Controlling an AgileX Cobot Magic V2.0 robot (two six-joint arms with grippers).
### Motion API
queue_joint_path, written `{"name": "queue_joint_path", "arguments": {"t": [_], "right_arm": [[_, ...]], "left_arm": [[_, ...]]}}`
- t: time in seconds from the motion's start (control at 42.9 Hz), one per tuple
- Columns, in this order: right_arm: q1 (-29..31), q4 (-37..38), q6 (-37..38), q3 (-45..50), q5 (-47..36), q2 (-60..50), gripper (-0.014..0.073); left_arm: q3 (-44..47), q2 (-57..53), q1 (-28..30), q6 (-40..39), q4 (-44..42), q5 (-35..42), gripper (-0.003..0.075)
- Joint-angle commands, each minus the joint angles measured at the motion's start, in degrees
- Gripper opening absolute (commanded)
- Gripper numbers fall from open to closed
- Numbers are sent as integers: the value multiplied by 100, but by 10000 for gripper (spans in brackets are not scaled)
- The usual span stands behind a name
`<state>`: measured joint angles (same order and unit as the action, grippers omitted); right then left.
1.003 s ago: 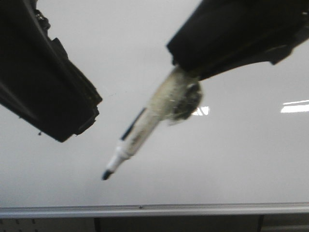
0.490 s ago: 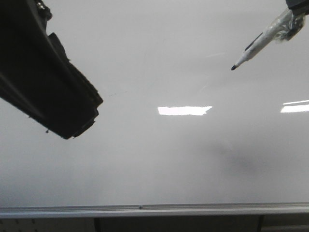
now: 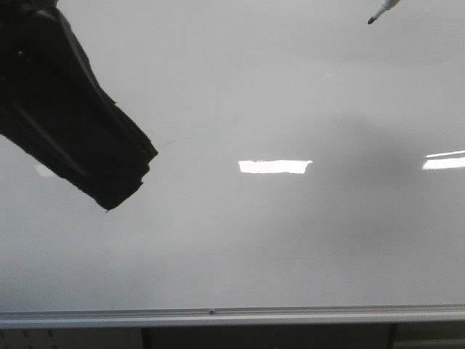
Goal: Write number 0 on whiteboard
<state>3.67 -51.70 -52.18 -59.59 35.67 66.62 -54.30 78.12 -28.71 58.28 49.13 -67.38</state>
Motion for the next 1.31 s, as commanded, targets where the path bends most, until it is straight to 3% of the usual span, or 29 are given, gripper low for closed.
{"name": "queue_joint_path", "arguments": {"t": [0.0,0.163,0.443,0.676,1.283], "right_arm": [[16,-60,-71,-412,-109,211,-57],[-134,16,-71,-802,-61,773,-57],[-694,176,-66,-1085,-857,1233,-57],[-786,176,-61,-1085,-1041,1400,-57],[-786,182,-57,-1050,-491,1901,-57]], "left_arm": [[-180,-176,-24,-2,354,-10,-20],[-180,-176,-24,-2,354,-10,-20],[-180,-176,-24,-2,354,-10,-20],[-180,-176,-24,-2,354,-10,-20],[-180,-176,-24,-2,354,-10,-20]]}}
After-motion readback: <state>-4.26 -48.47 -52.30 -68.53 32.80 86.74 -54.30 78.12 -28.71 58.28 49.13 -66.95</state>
